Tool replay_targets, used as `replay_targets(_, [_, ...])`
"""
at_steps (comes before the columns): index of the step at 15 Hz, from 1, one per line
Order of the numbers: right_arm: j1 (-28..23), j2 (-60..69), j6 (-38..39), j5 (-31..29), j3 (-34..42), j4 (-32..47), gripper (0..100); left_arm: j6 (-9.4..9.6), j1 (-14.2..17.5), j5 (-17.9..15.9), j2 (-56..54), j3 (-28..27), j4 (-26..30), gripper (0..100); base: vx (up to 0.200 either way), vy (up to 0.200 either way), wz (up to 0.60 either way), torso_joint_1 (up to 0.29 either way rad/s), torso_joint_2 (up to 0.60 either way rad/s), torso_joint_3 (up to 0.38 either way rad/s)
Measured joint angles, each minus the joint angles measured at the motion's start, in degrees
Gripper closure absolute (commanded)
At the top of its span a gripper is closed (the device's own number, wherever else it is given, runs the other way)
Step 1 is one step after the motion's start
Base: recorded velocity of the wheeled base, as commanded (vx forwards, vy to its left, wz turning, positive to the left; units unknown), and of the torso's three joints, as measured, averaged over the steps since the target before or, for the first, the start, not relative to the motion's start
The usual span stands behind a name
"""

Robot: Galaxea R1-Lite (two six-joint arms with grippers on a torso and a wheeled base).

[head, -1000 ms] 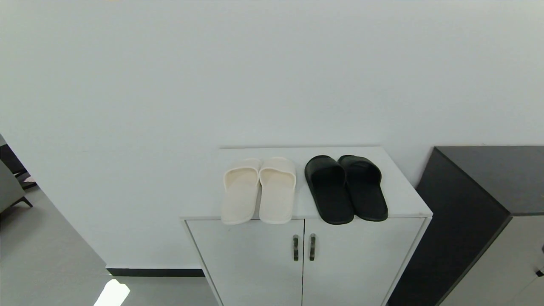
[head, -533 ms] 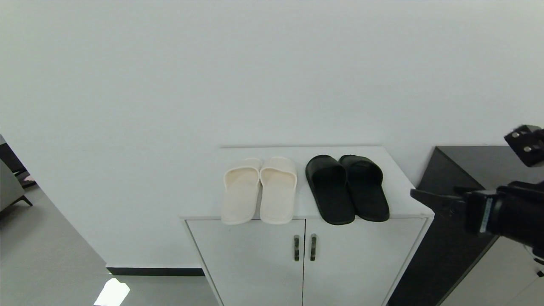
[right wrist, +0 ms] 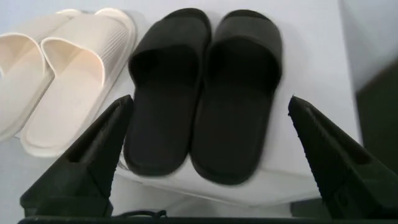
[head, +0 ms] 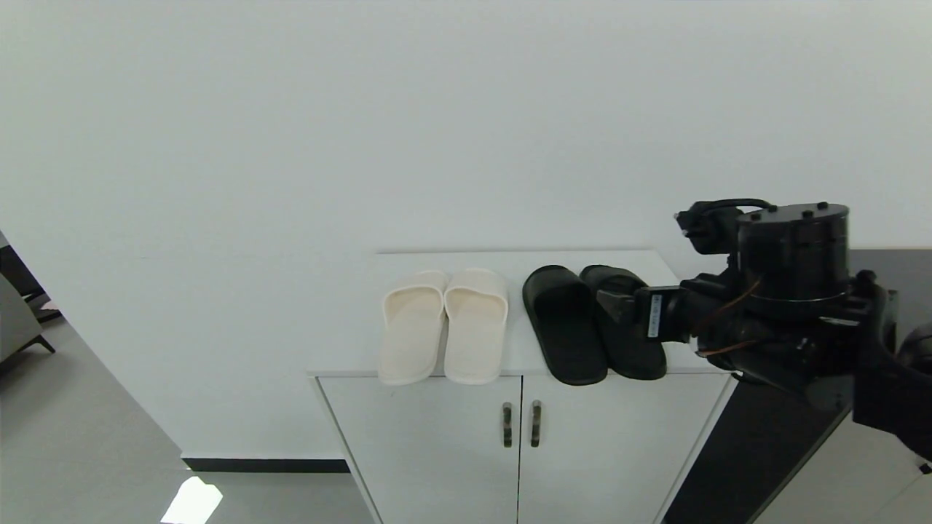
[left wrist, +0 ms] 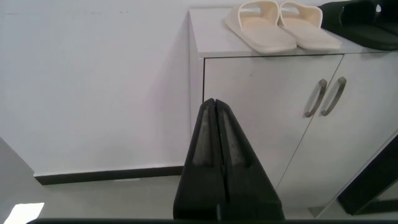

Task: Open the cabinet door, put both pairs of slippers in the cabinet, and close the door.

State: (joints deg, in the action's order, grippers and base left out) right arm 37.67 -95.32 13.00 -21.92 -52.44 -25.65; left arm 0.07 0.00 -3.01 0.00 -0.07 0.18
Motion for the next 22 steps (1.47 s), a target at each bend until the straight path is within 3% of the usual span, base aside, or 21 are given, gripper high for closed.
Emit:
replay_targets(7, [0.5,-11.7,-0.1,-5.7,-5.2,-3.3,0,-0.07,0.0,0.0,0.0,0.0,0.0,100,0.000,0.000,0.00,0.000,0.00,0.000])
replay_targets(22, [-3.0,-27.6,-3.4,-6.1,-19.9,-7.0,0,-0.15,0.0,0.1,0.0,0.0,0.0,100,0.000,0.000,0.00,0.000,0.00,0.000])
